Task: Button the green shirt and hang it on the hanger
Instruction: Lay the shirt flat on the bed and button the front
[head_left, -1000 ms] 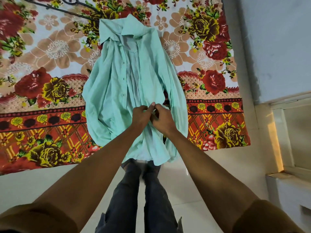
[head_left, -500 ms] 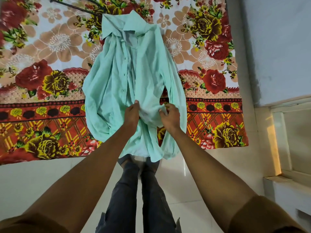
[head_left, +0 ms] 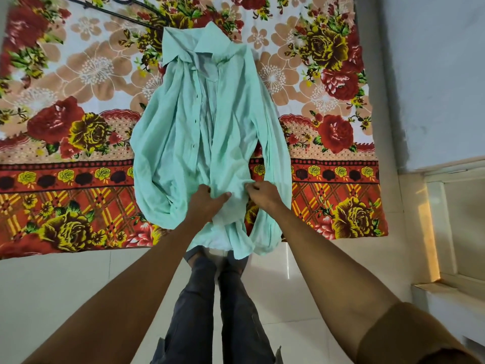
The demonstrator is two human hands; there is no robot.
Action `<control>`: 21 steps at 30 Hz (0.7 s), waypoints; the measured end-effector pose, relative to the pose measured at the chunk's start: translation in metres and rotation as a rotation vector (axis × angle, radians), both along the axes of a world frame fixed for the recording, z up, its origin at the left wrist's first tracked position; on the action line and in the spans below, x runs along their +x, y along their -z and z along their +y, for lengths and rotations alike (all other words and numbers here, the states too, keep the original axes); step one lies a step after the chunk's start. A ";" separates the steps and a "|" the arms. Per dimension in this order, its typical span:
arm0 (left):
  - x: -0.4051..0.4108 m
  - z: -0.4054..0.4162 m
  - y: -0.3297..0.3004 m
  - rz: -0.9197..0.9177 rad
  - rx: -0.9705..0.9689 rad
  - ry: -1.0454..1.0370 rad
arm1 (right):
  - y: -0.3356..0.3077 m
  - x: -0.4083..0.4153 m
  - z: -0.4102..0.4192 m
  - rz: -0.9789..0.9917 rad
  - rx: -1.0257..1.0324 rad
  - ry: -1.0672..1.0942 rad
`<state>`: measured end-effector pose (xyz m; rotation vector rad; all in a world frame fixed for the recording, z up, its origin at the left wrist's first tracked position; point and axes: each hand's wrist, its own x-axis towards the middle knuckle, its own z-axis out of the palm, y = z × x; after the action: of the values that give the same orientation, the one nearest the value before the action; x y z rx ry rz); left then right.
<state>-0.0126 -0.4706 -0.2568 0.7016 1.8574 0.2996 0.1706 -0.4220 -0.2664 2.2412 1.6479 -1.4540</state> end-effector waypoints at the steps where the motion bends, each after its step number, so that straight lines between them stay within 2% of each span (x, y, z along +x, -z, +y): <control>1: 0.002 0.001 -0.001 0.168 0.084 0.109 | 0.000 0.004 0.004 -0.036 0.044 -0.028; 4: 0.012 0.015 -0.002 0.556 0.362 0.354 | 0.004 0.017 0.029 -0.209 0.313 0.099; 6: 0.025 0.034 0.001 0.649 0.465 0.503 | 0.008 0.024 0.048 -0.292 0.354 0.202; 10: 0.053 0.070 0.027 0.485 0.485 0.848 | 0.030 0.045 0.078 -0.288 0.120 0.215; 12: 0.053 0.076 0.043 0.487 0.361 0.891 | 0.034 0.061 0.089 -0.195 0.174 0.216; 14: 0.051 0.078 0.053 0.544 0.227 0.848 | 0.034 0.085 0.103 -0.147 0.309 0.314; 15: 0.051 0.078 0.055 0.581 0.220 0.840 | 0.031 0.096 0.111 -0.109 0.380 0.392; 16: 0.051 0.075 0.055 0.609 0.272 0.833 | 0.028 0.105 0.117 -0.021 0.432 0.477; 18: 0.062 0.070 0.050 0.584 0.501 0.821 | 0.025 0.116 0.121 0.162 0.395 0.549; 20: 0.083 0.064 0.043 0.459 0.742 0.806 | 0.029 0.119 0.108 0.131 0.248 0.489; 21: 0.094 0.062 0.042 0.376 0.786 0.802 | 0.033 0.119 0.096 0.092 0.181 0.479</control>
<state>0.0818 -0.4084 -0.2984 2.0755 1.5961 0.3771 0.2891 -0.3256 -0.2996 2.8609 1.3701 -1.5633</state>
